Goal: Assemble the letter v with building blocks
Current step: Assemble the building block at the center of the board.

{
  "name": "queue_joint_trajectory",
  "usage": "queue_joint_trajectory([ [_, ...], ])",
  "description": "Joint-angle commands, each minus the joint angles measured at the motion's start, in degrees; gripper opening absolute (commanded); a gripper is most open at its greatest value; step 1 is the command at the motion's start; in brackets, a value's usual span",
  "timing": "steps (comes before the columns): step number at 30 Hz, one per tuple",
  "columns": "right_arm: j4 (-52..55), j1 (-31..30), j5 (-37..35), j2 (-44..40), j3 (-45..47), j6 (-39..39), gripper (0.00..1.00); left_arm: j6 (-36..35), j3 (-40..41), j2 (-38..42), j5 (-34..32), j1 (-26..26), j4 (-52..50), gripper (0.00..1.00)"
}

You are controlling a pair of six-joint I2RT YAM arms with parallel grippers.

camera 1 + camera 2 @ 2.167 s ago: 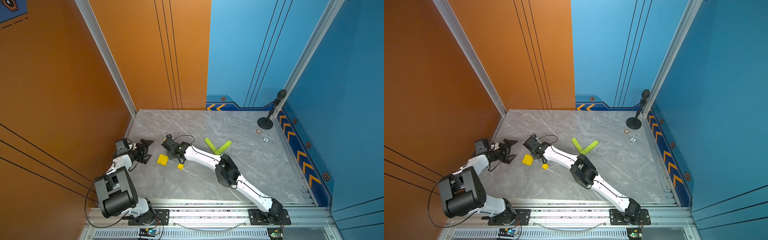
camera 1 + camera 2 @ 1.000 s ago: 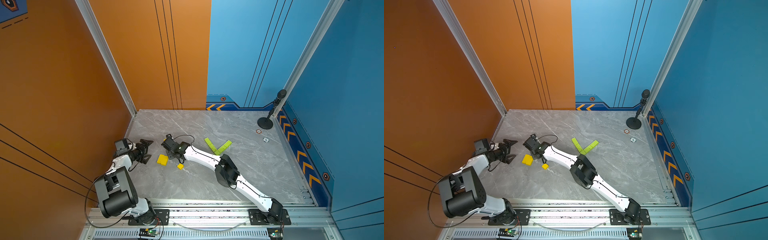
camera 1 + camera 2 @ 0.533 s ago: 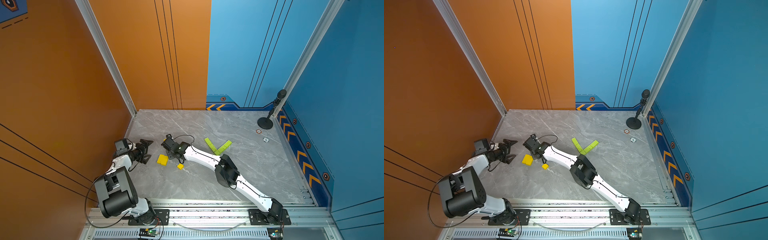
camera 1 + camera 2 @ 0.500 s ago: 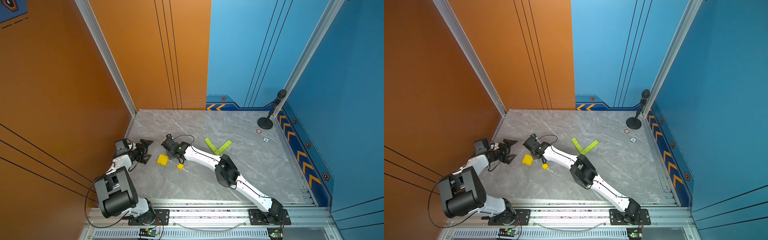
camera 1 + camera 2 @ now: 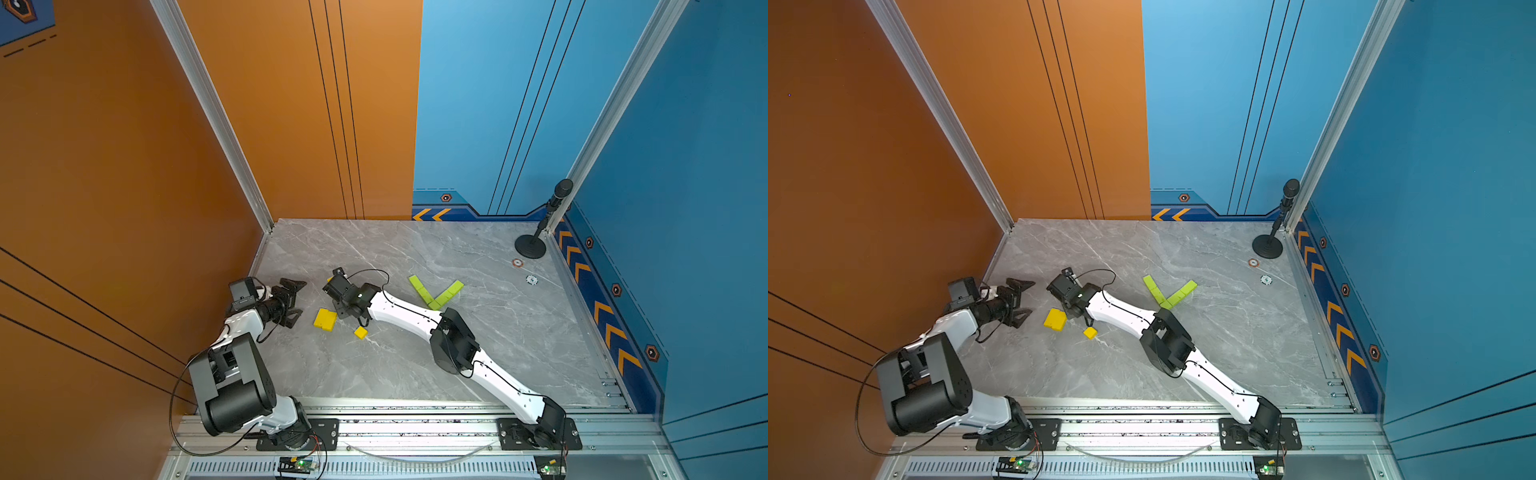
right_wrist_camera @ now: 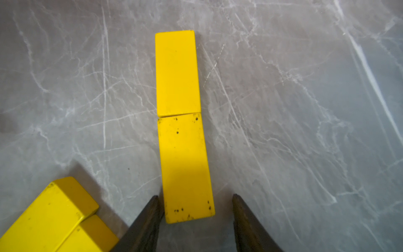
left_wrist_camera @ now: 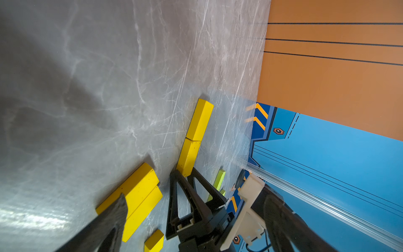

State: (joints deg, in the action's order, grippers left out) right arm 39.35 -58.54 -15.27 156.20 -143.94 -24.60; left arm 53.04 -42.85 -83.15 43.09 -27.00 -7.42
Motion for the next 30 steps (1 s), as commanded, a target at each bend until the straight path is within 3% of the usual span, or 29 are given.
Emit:
queue_joint_trajectory([
  [1, 4.03, -0.66, -0.4, -1.19, 2.83, 2.32, 0.57, 0.03, 0.22, 0.06, 0.19, -0.42, -0.05, 0.98],
  [9, 3.13, -2.05, -2.5, -6.37, 7.08, 3.99, 0.62, -0.21, 0.31, 0.2, -0.11, -0.56, -0.05, 0.98],
  [14, 3.64, -2.89, -5.35, -15.31, 14.6, 4.78, 0.68, -0.72, 0.14, 0.37, -0.18, 0.31, -0.05, 0.98],
  [20, 3.63, -2.45, -4.86, -27.06, 28.24, 6.44, 1.0, -1.64, -0.8, 1.47, -1.23, 4.62, -1.43, 0.98],
  [24, 3.78, -2.16, -4.41, -32.98, 35.81, 7.75, 1.0, 1.55, -1.34, 6.94, -1.75, 7.39, -5.26, 0.98],
  [30, 2.65, -1.82, -0.08, -39.23, 45.28, 9.17, 1.0, 0.23, -5.52, 13.99, -2.88, 9.59, -15.54, 0.98],
])
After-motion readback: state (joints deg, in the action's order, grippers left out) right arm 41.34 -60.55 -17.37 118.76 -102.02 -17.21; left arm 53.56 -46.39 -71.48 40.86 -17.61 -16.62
